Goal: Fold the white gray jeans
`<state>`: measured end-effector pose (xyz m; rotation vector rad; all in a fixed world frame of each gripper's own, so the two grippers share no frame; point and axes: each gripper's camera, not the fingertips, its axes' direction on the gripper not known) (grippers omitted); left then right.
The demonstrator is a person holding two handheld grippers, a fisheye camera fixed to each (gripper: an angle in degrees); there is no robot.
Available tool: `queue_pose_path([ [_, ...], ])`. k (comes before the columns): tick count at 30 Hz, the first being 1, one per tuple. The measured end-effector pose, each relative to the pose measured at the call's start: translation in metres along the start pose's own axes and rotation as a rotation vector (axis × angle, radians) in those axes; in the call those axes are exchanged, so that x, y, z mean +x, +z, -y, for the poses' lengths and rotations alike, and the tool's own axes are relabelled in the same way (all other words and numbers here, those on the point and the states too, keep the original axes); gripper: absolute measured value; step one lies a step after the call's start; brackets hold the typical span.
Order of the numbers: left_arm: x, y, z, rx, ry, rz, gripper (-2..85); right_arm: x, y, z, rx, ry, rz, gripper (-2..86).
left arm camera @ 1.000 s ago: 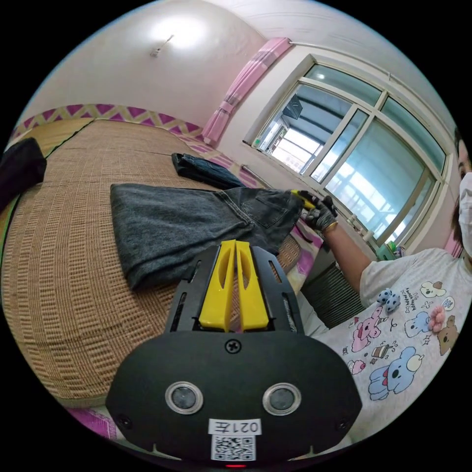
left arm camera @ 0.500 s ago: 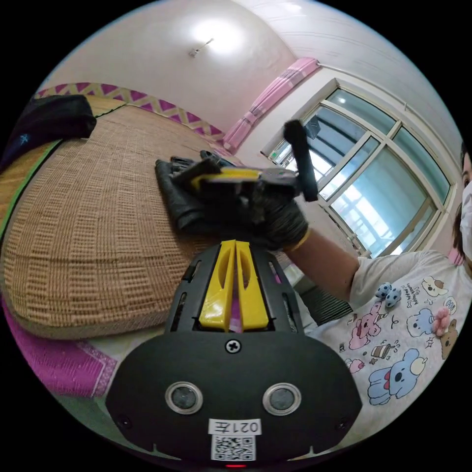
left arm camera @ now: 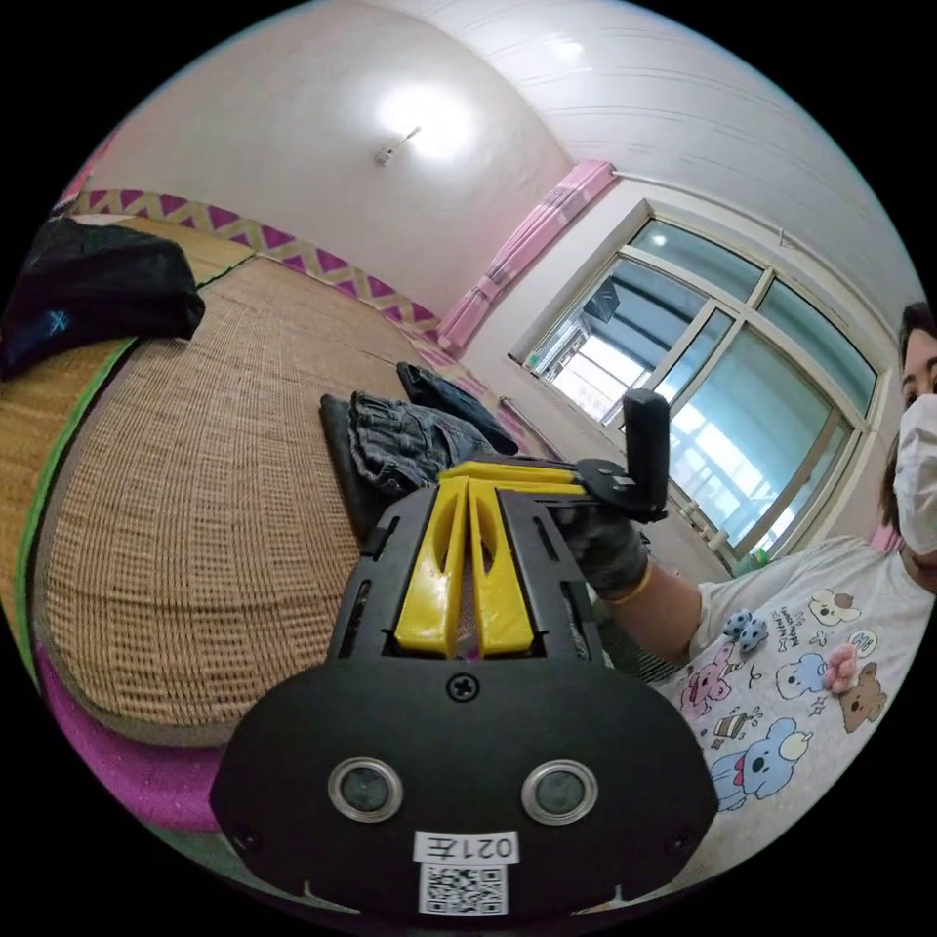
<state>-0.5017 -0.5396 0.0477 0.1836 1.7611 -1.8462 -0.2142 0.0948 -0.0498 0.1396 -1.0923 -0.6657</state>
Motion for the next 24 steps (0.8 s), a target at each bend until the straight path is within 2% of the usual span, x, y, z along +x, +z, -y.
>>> queue_pose_path([
  [5,-0.005,0.029,0.049,-0.105,0.078,0.141,-0.1,0.059,-0.036,-0.053,-0.075,0.148,-0.200,7.2],
  [10,-0.044,0.057,0.100,-0.189,0.007,0.278,5.1,0.102,-0.047,-0.105,-0.098,0.307,-0.144,6.5],
  [14,-0.098,0.093,0.138,-0.305,-0.123,0.169,9.4,0.113,-0.050,-0.117,-0.055,0.358,-0.095,6.5],
  [17,-0.120,0.116,0.155,-0.386,-0.124,0.150,10.1,0.117,-0.049,-0.119,-0.036,0.365,-0.084,6.5],
  [19,-0.123,0.115,0.161,-0.375,-0.069,0.150,8.2,0.121,-0.046,-0.120,-0.033,0.360,-0.076,6.5],
  [24,-0.125,0.067,0.181,-0.206,-0.074,0.044,0.8,0.133,-0.052,-0.119,0.019,0.326,-0.059,6.4],
])
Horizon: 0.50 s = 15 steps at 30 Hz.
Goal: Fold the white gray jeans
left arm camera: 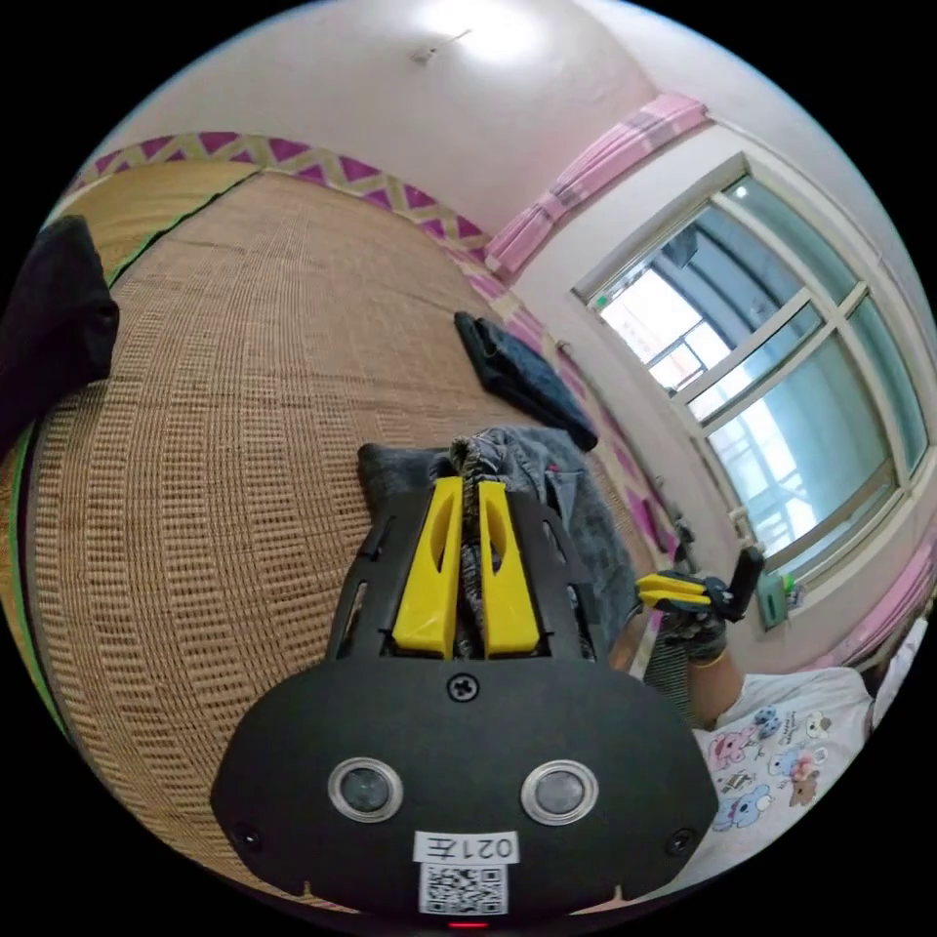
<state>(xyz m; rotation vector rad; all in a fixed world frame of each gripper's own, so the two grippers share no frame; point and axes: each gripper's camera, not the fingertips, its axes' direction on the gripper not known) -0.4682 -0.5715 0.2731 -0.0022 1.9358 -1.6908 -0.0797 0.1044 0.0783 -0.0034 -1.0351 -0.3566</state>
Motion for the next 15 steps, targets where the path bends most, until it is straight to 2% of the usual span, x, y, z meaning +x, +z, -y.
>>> queue_pose_path([
  [3,-0.001,-0.017,0.000,0.028,0.023,0.046,0.1,0.003,0.000,0.005,0.021,-0.071,-0.023,6.9],
  [6,-0.036,0.000,-0.001,-0.060,-0.066,0.086,0.1,0.008,0.019,0.008,-0.071,-0.118,-0.047,7.2],
  [9,-0.059,-0.004,-0.001,-0.024,-0.108,0.016,0.1,0.014,0.014,0.010,-0.115,-0.146,-0.058,6.1],
  [15,-0.074,-0.022,0.009,-0.024,-0.100,-0.001,1.0,0.033,-0.002,0.020,-0.226,-0.186,-0.028,4.3],
])
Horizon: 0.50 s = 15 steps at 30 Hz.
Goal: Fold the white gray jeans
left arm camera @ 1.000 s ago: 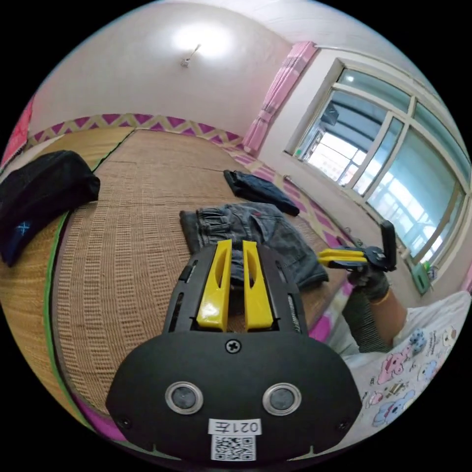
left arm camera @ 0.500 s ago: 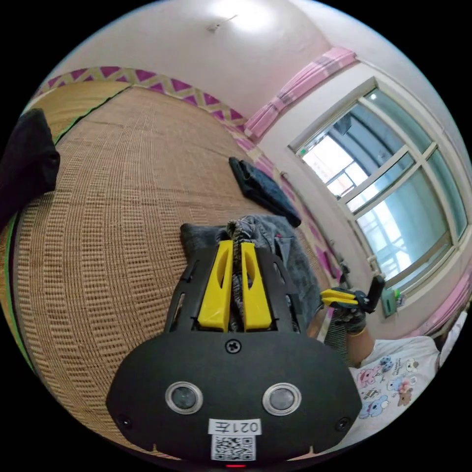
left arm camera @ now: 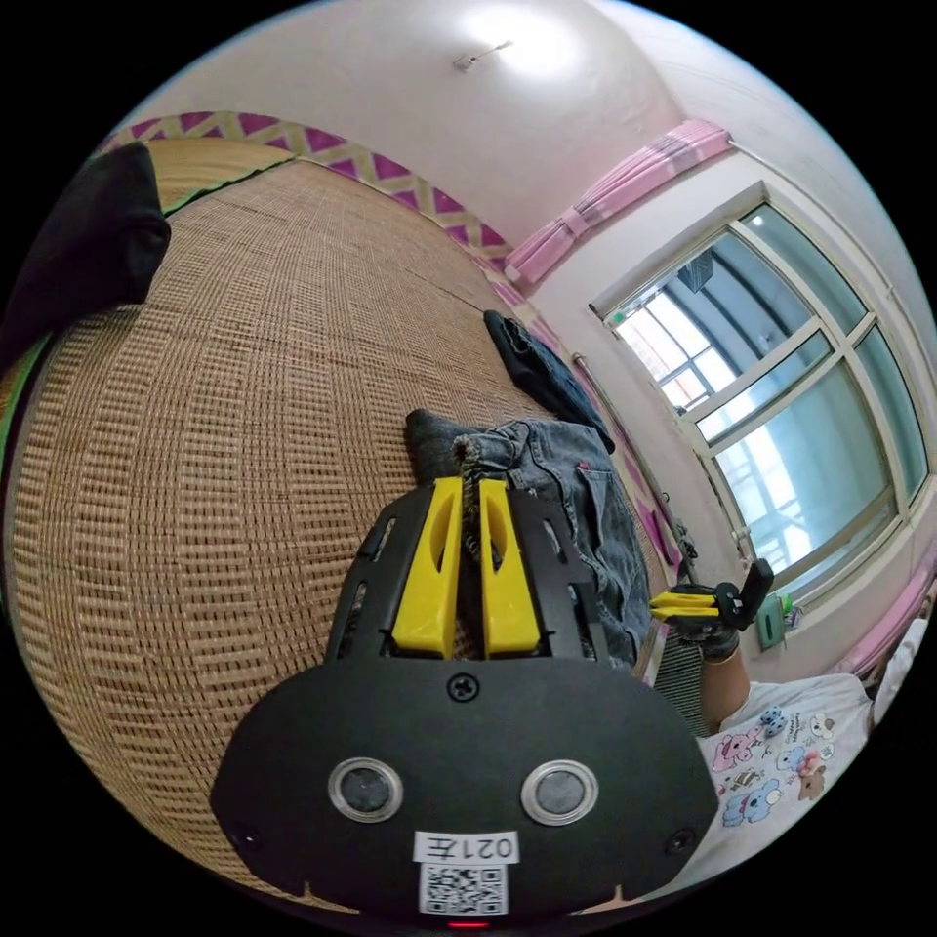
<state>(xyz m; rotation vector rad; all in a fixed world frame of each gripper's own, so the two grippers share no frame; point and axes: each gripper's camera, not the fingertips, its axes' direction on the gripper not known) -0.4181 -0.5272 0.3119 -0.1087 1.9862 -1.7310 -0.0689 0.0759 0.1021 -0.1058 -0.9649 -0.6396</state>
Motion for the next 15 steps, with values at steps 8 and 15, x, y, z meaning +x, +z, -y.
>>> queue_pose_path([
  [8,-0.004,-0.058,-0.013,0.049,-0.057,-0.061,12.0,0.142,-0.025,0.024,0.320,0.407,0.263,11.2],
  [15,-0.012,-0.048,-0.011,-0.147,-0.043,-0.059,15.6,0.236,0.050,0.063,0.183,0.536,0.689,11.6],
])
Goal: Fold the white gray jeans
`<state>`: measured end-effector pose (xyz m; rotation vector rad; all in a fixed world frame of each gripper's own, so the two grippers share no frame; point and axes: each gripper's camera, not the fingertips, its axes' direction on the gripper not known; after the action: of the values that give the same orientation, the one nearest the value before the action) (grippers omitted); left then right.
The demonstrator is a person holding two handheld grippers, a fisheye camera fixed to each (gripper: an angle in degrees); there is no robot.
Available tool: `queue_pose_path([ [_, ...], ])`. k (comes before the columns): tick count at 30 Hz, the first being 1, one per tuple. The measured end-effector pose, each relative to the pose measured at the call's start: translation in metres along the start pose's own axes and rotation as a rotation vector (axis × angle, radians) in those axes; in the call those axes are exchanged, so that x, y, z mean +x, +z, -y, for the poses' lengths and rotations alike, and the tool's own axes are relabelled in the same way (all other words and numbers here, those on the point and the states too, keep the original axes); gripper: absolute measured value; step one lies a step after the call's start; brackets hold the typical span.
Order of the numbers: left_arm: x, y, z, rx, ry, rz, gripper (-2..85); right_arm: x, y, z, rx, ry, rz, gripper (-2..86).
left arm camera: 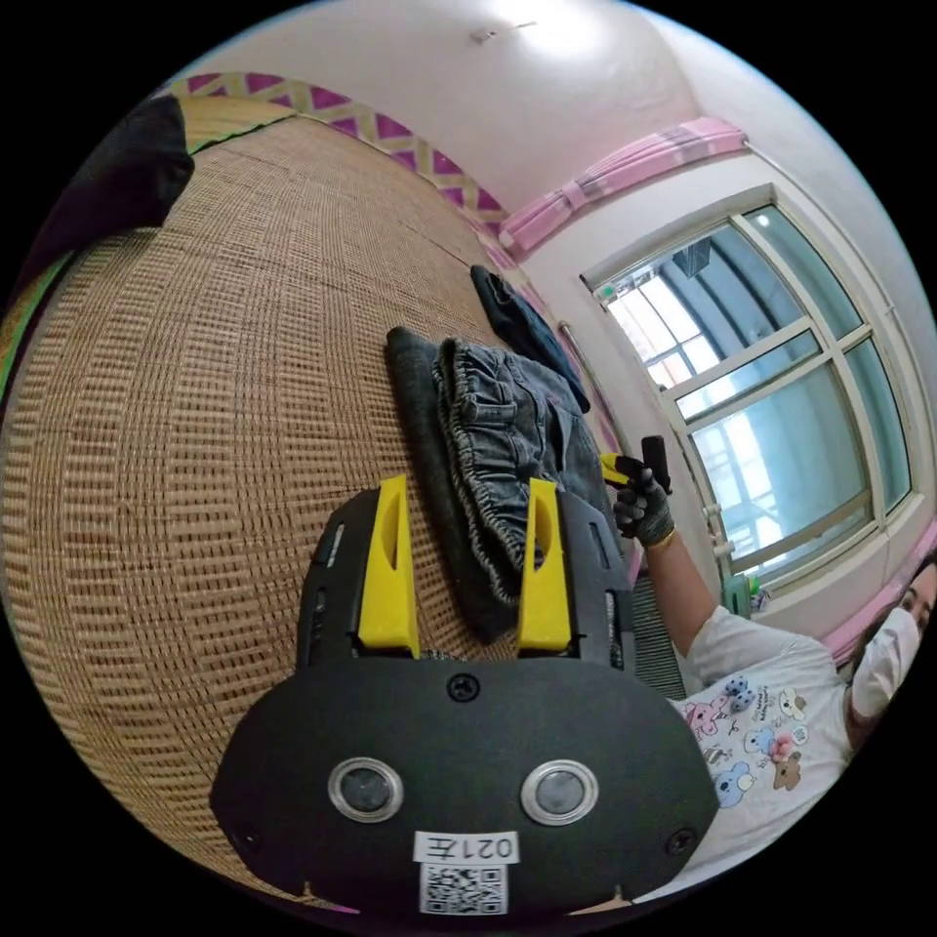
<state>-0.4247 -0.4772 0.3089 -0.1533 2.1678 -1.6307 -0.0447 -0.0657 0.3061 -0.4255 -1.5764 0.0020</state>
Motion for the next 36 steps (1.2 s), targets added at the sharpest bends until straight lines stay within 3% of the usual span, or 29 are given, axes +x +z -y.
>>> queue_pose_path([
  [4,-0.003,0.004,0.011,-0.076,-0.022,-0.005,11.1,0.010,0.017,0.029,-0.073,0.034,0.078,8.8],
  [8,-0.011,-0.009,0.007,-0.043,-0.044,-0.095,6.3,0.003,0.015,0.037,-0.072,0.015,0.076,4.9],
  [16,-0.002,-0.124,-0.008,0.162,0.035,-0.089,5.3,-0.141,0.057,0.107,-0.127,-0.280,0.025,3.2],
  [22,-0.018,-0.283,-0.012,0.372,0.025,0.154,5.3,-0.278,0.208,0.228,-0.278,-0.477,0.094,3.5],
  [27,-0.064,-0.384,-0.003,0.584,-0.132,0.338,6.5,-0.370,0.331,0.292,-0.200,-0.550,-0.022,6.1],
  [29,-0.095,-0.395,-0.006,0.630,-0.229,0.414,7.7,-0.386,0.364,0.293,-0.124,-0.557,-0.140,7.5],
  [32,-0.143,-0.393,-0.033,0.607,-0.387,0.524,8.5,-0.381,0.403,0.277,-0.181,-0.580,-0.223,9.6],
  [36,-0.091,-0.374,-0.087,0.751,-0.152,0.741,5.9,-0.339,0.373,0.229,-0.207,-0.648,-0.250,9.7],
])
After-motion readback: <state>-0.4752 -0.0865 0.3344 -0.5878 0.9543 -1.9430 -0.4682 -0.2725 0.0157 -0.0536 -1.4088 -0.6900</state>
